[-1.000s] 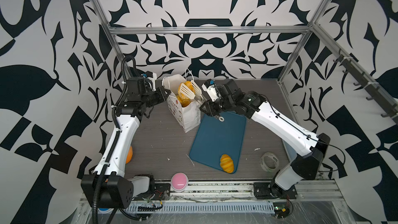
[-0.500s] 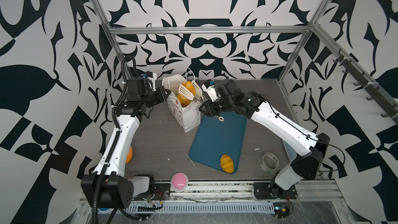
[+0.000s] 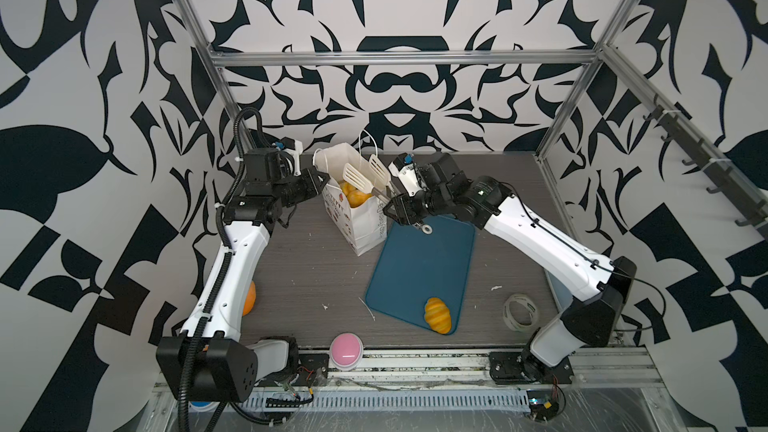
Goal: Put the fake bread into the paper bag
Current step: 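Lower the puffy roll into the bag held by the left gripper, open tongs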
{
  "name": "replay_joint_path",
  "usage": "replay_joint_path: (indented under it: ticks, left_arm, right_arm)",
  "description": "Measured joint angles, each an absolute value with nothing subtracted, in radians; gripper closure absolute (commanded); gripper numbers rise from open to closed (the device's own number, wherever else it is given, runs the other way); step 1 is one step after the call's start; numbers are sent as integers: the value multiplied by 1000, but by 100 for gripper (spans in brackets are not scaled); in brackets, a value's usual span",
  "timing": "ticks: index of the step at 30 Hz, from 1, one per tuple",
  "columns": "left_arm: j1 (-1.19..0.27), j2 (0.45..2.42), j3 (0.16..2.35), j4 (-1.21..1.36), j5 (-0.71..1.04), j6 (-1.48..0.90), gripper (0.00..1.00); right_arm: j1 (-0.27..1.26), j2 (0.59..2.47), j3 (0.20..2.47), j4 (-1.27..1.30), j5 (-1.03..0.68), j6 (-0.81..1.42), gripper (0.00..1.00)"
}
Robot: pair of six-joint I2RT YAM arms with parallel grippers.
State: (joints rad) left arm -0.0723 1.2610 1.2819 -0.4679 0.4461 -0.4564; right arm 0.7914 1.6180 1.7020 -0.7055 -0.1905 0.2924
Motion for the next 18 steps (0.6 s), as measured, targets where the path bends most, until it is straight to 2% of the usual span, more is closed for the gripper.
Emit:
replay_joint_path:
  ticks: [18]
  left_arm:
    - [-72, 1261, 1282, -468, 447, -456, 100]
  right_arm:
    - [792, 1582, 1702, -706, -215, 311, 50]
